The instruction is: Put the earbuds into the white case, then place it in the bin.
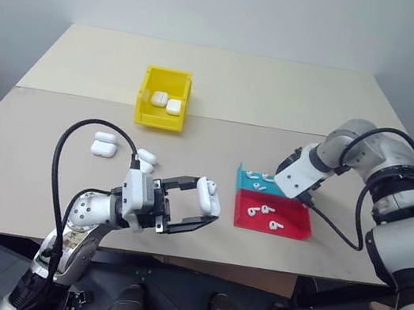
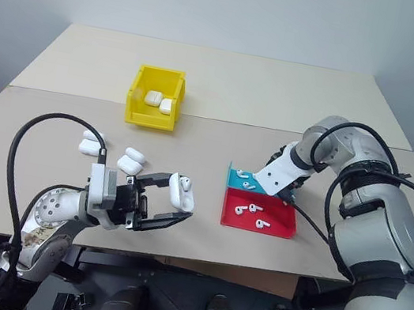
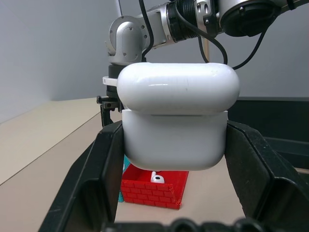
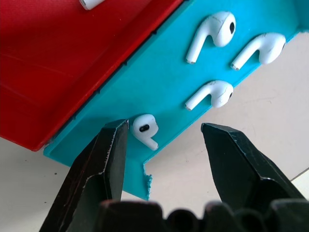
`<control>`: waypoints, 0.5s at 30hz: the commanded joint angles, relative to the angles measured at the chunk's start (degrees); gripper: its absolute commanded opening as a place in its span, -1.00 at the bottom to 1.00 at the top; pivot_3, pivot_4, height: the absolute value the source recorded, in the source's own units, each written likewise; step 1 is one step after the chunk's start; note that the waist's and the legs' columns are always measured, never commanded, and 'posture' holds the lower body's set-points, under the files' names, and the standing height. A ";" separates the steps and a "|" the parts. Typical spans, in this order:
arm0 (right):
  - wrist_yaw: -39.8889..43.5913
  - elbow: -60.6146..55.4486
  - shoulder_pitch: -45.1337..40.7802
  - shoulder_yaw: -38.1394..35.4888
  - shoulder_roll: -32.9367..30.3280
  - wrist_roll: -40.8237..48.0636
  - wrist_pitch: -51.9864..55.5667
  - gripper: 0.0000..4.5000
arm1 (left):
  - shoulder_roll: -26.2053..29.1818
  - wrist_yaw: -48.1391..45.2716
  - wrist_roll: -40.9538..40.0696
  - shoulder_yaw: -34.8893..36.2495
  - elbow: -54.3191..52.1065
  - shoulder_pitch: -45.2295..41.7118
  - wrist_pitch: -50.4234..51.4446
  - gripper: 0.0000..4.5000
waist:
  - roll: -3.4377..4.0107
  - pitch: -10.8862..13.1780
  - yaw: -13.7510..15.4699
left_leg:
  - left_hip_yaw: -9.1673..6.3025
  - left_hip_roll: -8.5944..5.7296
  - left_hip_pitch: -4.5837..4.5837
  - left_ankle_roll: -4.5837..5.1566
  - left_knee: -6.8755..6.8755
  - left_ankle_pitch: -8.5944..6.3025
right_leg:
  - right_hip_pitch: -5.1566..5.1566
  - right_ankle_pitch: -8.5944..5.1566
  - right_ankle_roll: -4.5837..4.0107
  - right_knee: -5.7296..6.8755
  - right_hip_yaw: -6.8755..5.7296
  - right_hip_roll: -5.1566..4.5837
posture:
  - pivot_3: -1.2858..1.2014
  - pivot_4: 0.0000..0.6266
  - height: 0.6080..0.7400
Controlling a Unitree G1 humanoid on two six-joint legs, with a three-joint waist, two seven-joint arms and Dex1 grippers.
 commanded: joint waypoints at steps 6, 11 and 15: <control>-3.91 3.59 -2.52 1.08 0.61 -3.73 -3.95 0.30 | 0.56 0.44 0.11 0.39 -2.30 0.25 -0.54 0.24 | 0.00 0.00 -0.17 | 0.00 0.00 0.02 0.02 0.01 0.01 | 0.01 0.00 -0.01 0.03 0.00 0.00 | 0.03 -0.52 1.00; -8.54 4.56 -2.80 2.59 1.11 -6.94 -4.29 0.30 | 0.48 1.00 0.20 0.18 -2.66 0.46 -0.40 0.24 | 0.01 0.00 -0.53 | 0.00 0.00 0.03 0.02 0.01 0.01 | 0.01 0.00 -0.01 0.04 0.00 0.00 | 0.03 -0.52 1.00; -10.33 5.27 -2.88 3.01 1.34 -8.29 -4.53 0.30 | 0.65 1.06 0.23 0.21 -2.77 0.72 -0.46 0.24 | 0.01 0.00 -0.93 | 0.00 0.00 0.03 0.11 0.00 0.07 | 0.02 0.00 -0.01 0.04 0.00 0.00 | 0.03 -0.52 1.00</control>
